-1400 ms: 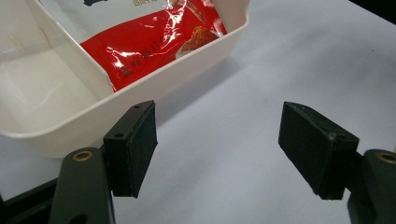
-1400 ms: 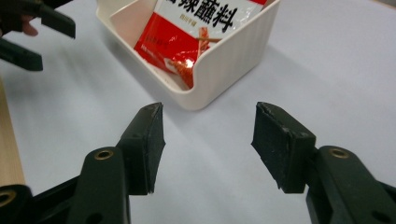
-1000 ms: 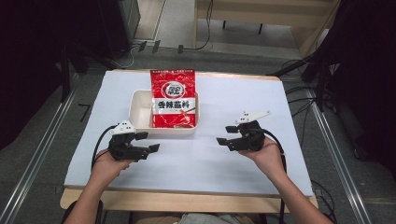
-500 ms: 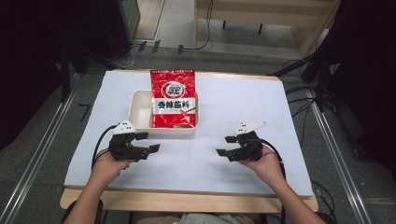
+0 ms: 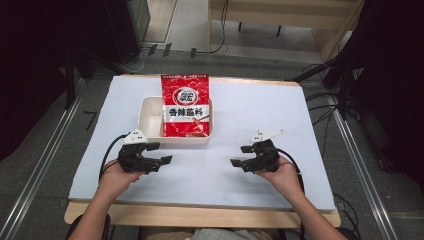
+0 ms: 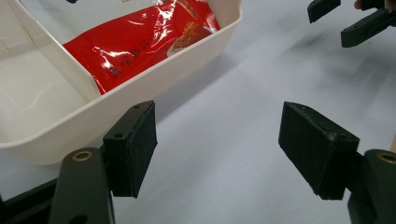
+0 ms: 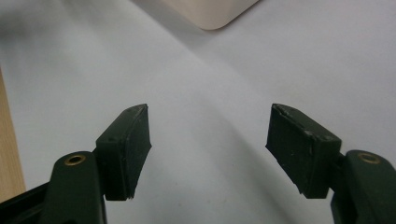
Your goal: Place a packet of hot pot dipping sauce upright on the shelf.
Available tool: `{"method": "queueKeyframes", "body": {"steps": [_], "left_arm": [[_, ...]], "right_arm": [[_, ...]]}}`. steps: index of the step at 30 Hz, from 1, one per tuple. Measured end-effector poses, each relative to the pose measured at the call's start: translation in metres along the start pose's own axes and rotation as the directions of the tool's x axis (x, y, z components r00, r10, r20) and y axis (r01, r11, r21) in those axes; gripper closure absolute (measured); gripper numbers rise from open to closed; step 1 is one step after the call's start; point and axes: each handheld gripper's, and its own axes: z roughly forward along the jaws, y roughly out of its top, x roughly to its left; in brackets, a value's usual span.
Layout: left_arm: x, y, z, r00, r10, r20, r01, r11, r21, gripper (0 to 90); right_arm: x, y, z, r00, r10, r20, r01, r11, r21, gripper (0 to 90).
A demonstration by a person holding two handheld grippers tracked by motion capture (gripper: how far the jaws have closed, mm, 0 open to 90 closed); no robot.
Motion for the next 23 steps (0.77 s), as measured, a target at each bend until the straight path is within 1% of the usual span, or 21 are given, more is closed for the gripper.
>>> {"method": "queueKeyframes", "body": {"steps": [4,5,16,23], "left_arm": [[0.0002,0.0001,-0.0003,1.0000,0.002,0.001,-0.002,1.0000,0.000,28.9],[0.0010,0.0000,-0.0010,1.0000,-0.002,-0.001,0.002,1.0000,-0.003,28.9],[0.0013,0.0000,-0.0013,1.0000,-0.005,0.000,0.005,1.0000,-0.006,28.9],[0.0025,-0.0002,-0.0016,0.9999,-0.010,-0.002,0.010,0.9999,-0.012,28.9]], "right_arm": [[-0.0001,-0.0007,0.0014,1.0000,0.009,0.003,-0.009,1.000,0.007,30.1],[0.0007,-0.0005,0.0017,0.9999,0.003,0.017,-0.003,1.000,0.003,29.4],[0.0005,-0.0010,0.0014,0.9997,0.008,0.021,-0.008,1.000,0.005,29.3],[0.0011,-0.0015,0.0033,0.9998,-0.001,0.022,0.000,1.000,0.012,28.9]]}}
